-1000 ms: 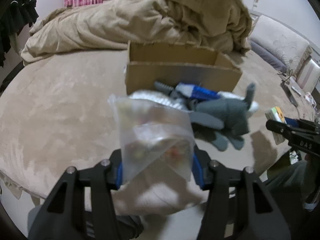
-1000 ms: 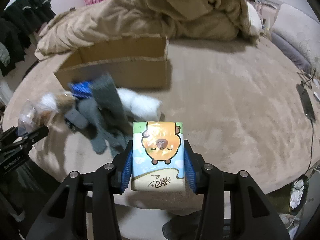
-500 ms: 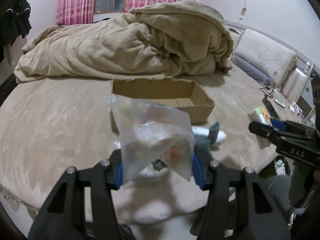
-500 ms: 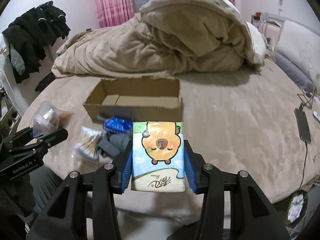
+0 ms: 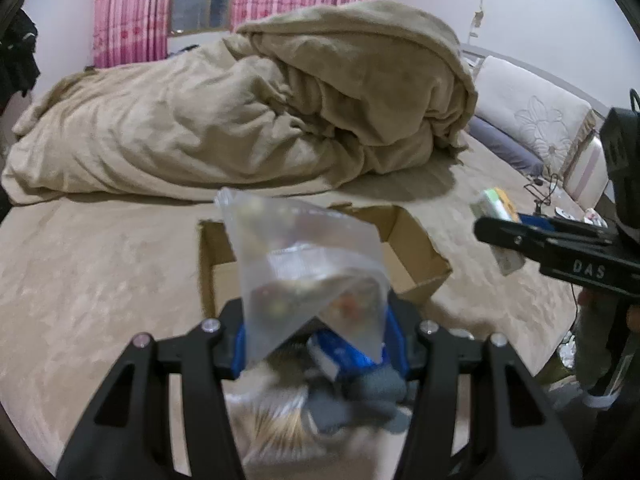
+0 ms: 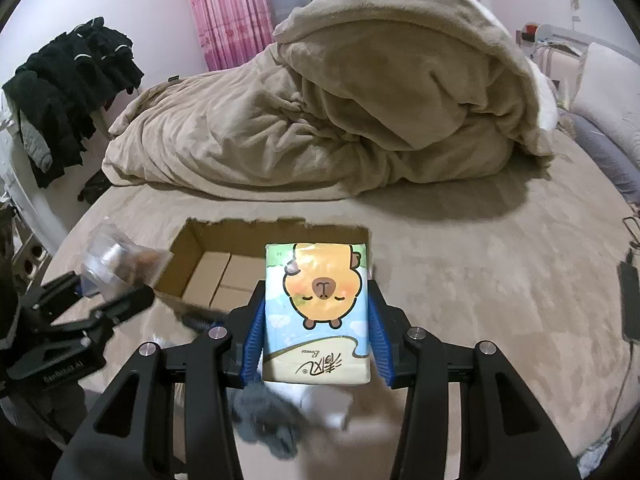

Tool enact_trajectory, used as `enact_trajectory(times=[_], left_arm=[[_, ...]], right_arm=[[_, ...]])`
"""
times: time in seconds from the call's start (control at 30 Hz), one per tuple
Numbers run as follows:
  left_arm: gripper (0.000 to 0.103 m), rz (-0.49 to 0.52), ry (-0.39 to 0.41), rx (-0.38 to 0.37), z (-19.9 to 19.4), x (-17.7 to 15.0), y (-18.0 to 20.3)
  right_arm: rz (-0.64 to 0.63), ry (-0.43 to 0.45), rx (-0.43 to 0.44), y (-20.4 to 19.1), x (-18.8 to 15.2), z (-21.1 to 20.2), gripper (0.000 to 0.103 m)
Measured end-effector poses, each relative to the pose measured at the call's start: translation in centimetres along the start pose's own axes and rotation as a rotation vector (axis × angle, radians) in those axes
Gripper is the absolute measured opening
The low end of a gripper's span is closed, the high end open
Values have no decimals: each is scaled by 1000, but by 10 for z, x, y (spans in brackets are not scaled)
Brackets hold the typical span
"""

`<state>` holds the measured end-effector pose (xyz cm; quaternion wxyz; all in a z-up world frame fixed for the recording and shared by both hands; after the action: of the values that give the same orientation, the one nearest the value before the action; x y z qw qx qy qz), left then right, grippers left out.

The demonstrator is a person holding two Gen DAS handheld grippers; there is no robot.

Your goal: Organize objects

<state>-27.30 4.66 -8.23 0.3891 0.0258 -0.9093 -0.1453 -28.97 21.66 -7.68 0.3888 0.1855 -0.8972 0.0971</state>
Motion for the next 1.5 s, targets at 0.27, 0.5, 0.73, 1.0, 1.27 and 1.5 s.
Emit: enact_trajectory(times=[0.27,0.5,0.73,1.0,1.27,1.5], left_arm=[[54,-17,-80,-28,68,7,5],[55,-45,-150,-6,109,0,-7],[70,-58,-152,44,116,-4,-21],[103,-33,-46,62,70,10,-19],[103,-37,50,66,-6,17,-15],[103,-39,126,62,-74,13,-7]], right_arm=[[1,-63,-9,13,8,55,48],[5,-103,-14,14,0,92,48],[45,-64,13,19,-1,98,71],[94,5,11,23,7,68,82],[40,88,-24,6,19,-1,82],[-4,132,-16,-24,15,-56,82]])
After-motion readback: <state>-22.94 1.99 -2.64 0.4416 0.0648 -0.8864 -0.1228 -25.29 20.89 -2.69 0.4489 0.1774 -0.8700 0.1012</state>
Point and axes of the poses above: each gripper's, at about its wrist camera, not at the fingertips, and z roughly the way its jaws point, y to its right, x to its top, the point moved 10 cm from there along z, roughly the way its jaws point, and after that the axes turned 12 degrees about -z, right-handed, at the moved point
